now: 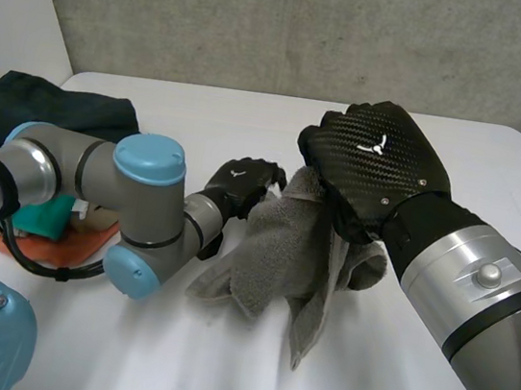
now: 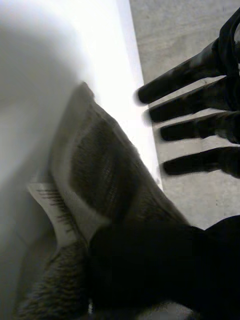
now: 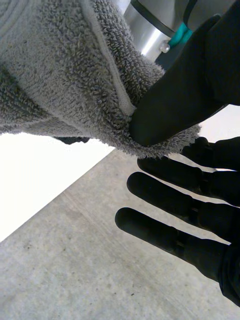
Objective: Fold the laundry.
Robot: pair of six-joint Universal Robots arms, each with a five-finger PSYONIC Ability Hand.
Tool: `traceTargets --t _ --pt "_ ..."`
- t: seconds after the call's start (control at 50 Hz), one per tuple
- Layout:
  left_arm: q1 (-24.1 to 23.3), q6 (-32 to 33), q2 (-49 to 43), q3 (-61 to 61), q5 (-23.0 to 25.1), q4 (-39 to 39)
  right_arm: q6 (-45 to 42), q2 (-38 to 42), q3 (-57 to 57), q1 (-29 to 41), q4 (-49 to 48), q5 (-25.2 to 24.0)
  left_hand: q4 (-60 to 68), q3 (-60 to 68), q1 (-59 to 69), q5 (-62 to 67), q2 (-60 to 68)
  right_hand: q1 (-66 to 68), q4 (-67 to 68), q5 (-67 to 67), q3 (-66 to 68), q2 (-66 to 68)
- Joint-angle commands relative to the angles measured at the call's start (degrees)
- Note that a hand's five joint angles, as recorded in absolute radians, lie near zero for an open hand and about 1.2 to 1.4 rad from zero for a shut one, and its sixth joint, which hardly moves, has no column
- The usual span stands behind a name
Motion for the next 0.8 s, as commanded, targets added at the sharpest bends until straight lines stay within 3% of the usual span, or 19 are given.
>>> traceTargets --t 0.02,0.1,0.24,0.36,0.44,0.52,0.64,0.8 --pt "-1.85 0.58 1.05 -0.1 2.21 1.45 -0.32 1.04 -1.8 -1.45 -0.26 0.06 49.05 49.17 46.19 49.03 49.11 15.99 11.46 12.63 11.98 12.78" --pt "-0.97 0.66 3.42 2.71 0.02 5.57 -1.37 4.28 -8.02 -5.92 -0.97 0.5 49.05 49.17 46.19 49.03 49.11 15.99 11.46 12.63 11.98 12.78" --pt "6.32 3.65 13.96 4.04 -4.2 21.21 -2.61 10.7 -23.15 -10.94 -2.81 2.17 49.05 49.17 46.19 49.03 49.11 15.99 11.46 12.63 11.98 12.78" --pt "7.38 4.01 23.45 3.69 -5.78 30.01 -2.96 13.7 -31.95 -12.27 -13.35 6.04 49.05 49.17 46.19 49.03 49.11 15.99 11.46 12.63 11.98 12.78" --pt "7.2 4.18 25.39 0.97 -5.79 28.88 -2.87 14.14 -32.39 -12.35 -19.77 5.68 49.05 49.17 46.19 49.03 49.11 15.99 11.46 12.63 11.98 12.78" --pt "6.94 4.88 26.62 -5.17 -5.52 26.77 -2.96 15.71 -31.43 -12.27 -19.7 5.34 49.05 49.17 46.19 49.03 49.11 15.99 11.46 12.63 11.98 12.78" --pt "6.94 6.99 28.48 -17.48 -5.61 23.43 -4.18 20.1 -26.61 -11.83 -10.4 4.72 49.05 49.17 46.19 49.03 49.11 15.99 11.46 12.63 11.98 12.78" --pt "7.29 17.26 28.04 -34.62 -5.26 18.86 -10.07 25.56 -14.76 -12.27 0.25 5.6 49.05 49.17 46.19 49.03 49.11 15.99 11.46 12.63 11.98 12.78"
